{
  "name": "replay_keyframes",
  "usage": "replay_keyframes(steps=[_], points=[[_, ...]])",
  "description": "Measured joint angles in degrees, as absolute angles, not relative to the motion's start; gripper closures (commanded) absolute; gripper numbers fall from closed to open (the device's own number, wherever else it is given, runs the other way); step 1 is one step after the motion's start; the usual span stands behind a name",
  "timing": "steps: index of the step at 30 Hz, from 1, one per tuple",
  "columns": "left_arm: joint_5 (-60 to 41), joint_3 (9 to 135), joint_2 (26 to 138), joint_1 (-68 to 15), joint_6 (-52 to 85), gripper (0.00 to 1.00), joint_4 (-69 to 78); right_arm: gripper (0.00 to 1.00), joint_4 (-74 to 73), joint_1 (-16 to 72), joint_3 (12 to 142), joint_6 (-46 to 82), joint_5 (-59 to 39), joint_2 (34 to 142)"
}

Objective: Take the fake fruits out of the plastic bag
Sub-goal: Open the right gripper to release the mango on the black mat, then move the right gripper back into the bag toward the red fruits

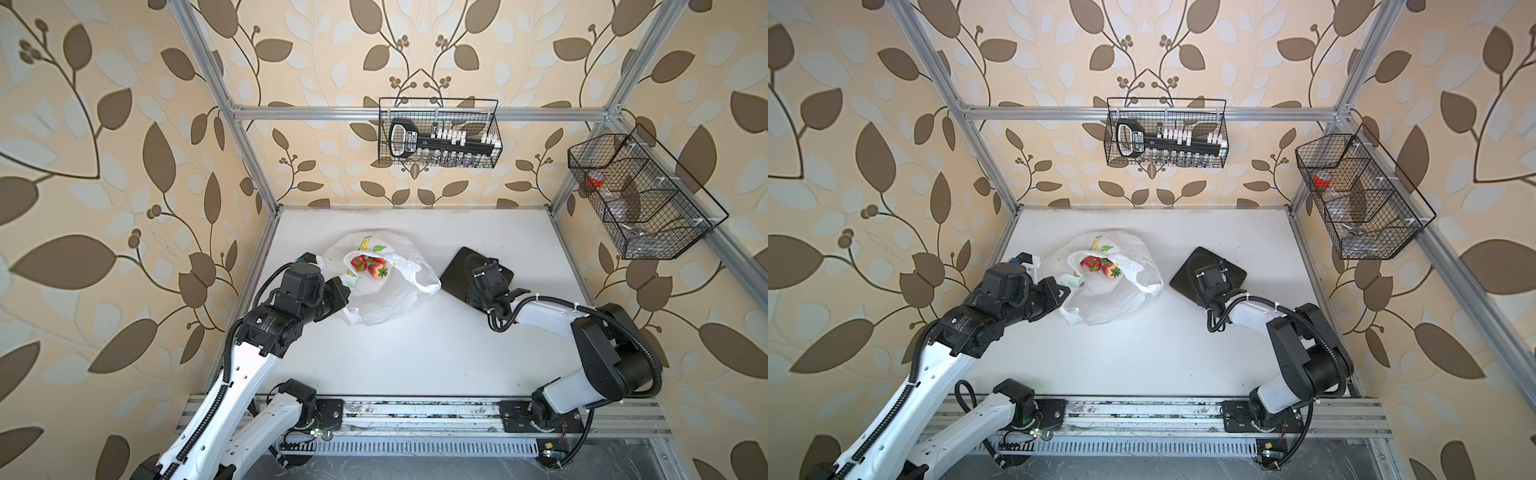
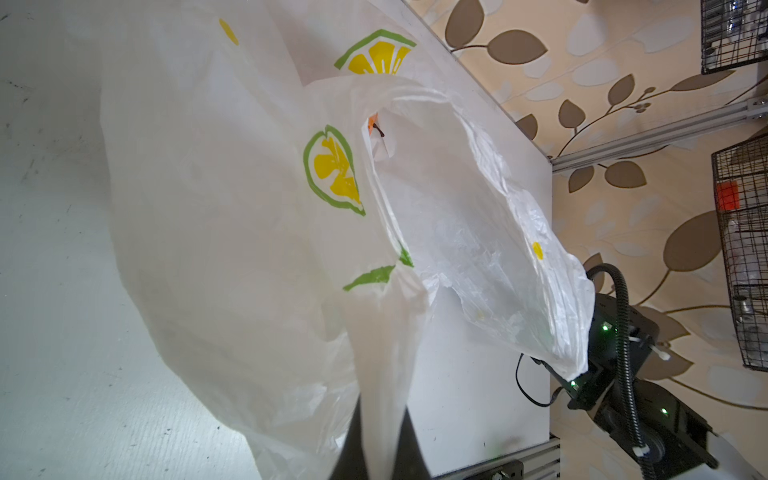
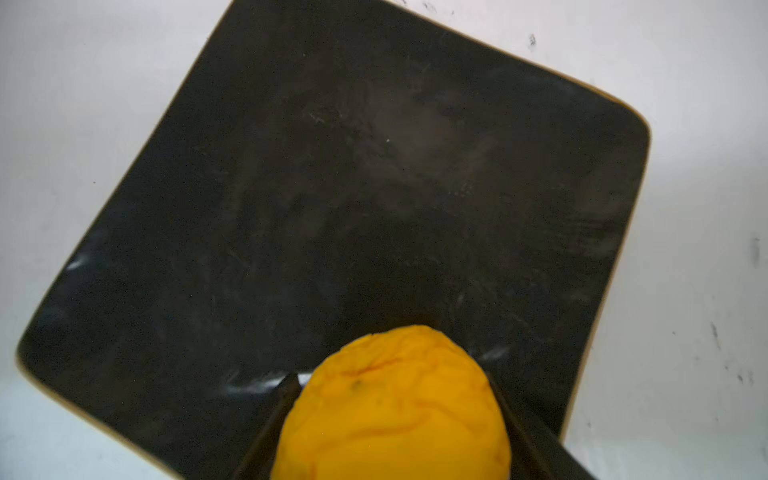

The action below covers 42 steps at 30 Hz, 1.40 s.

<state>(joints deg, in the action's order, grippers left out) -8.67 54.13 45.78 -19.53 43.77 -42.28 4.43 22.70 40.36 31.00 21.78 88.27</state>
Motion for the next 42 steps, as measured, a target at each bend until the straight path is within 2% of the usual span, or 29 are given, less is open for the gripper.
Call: replay_keyframes(steps=[6, 10, 18, 24, 28, 33, 38, 42], points=[[-8.5, 54.1, 45.4, -19.5, 43.8, 1.0, -42.3, 0.12, 4.5, 22.5, 40.4, 30.9, 22.1, 87.4], [-8.5, 54.1, 45.4, -19.5, 43.8, 1.0, -42.2, 0.1, 5.6, 22.3, 40.3, 30.5, 21.6, 82.3], [-8.5, 54.1, 45.4, -19.5, 43.7, 1.0, -42.2, 0.19, 5.3, 23.6, 40.3, 27.2, 13.8, 62.5], [-8.6, 54.1, 45.4, -19.5, 43.7, 1.0, -42.3, 0.25, 2.5, 33.5, 41.5, 22.4, 5.7, 53.9], [-8.6, 54.1, 45.4, -19.5, 43.7, 1.0, -42.5, 0.28, 1.2, 44.6, 44.8, 17.5, 3.7, 55.1], [-8.5, 54.1, 45.4, -19.5, 43.7, 1.0, -43.3, 0.31, -1.5, 58.1, 49.9, 7.5, 3.6, 62.1], [-8.5, 54.1, 45.4, -19.5, 43.6, 1.0, -43.7, 0.37, -5.4, 60.8, 52.9, 2.1, 3.2, 73.2], [-8.5, 54.1, 45.2, -19.5, 43.6, 1.0, -44.2, 0.37, -6.9, 60.7, 56.7, 1.7, 4.9, 84.3]])
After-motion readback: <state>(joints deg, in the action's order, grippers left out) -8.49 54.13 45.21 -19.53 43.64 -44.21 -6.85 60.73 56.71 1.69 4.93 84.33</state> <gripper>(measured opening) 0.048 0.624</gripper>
